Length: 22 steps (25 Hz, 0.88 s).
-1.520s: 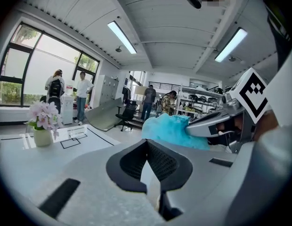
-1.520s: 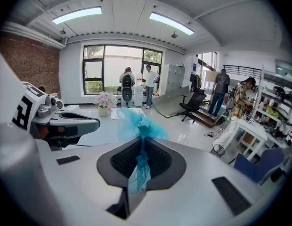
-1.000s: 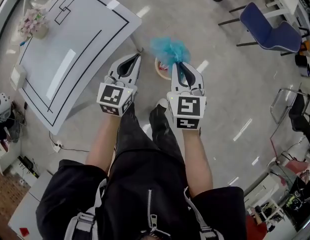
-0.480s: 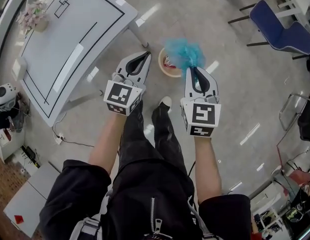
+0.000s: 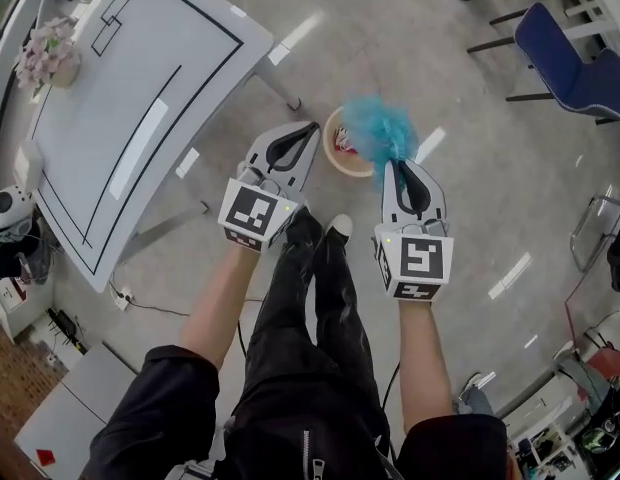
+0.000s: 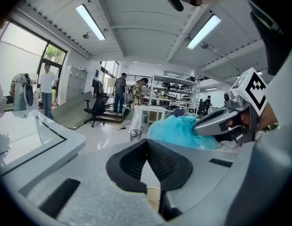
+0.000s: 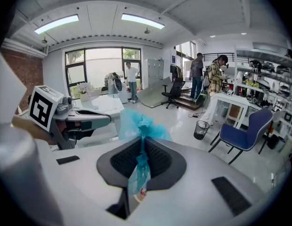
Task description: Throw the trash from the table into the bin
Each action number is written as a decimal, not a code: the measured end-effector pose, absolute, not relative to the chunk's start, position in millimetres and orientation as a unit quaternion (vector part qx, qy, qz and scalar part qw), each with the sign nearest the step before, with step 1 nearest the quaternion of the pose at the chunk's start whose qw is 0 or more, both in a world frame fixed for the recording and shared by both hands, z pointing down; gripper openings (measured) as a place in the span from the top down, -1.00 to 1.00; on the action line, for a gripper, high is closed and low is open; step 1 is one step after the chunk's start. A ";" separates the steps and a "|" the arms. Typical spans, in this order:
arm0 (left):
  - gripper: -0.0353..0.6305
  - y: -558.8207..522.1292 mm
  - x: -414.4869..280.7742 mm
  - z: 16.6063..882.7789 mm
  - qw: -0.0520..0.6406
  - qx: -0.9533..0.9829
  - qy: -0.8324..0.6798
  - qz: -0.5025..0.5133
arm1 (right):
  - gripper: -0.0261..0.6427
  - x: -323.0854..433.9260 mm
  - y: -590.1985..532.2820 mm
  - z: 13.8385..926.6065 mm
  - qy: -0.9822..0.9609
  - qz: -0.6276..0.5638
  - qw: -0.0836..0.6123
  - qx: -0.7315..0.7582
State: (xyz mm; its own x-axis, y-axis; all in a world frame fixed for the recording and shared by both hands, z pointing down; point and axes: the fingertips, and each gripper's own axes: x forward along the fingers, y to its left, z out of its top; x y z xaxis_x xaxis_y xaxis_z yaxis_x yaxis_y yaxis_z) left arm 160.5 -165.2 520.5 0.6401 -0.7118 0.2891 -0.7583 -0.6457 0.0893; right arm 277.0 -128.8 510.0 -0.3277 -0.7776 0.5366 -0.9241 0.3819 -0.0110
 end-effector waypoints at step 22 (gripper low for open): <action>0.88 -211.7 180.8 702.3 0.083 0.925 -0.352 0.116 | 0.84 279.1 -182.9 709.5 -0.787 0.189 0.203 0.551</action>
State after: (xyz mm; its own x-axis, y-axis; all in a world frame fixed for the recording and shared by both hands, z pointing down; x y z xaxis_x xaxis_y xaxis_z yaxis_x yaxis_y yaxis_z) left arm 180.8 -211.7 702.3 0.7249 -0.6327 0.2724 -0.6711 -0.7379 0.0719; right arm 279.1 -182.9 709.5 -0.3107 -0.7906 0.5276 -0.9439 0.3218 -0.0737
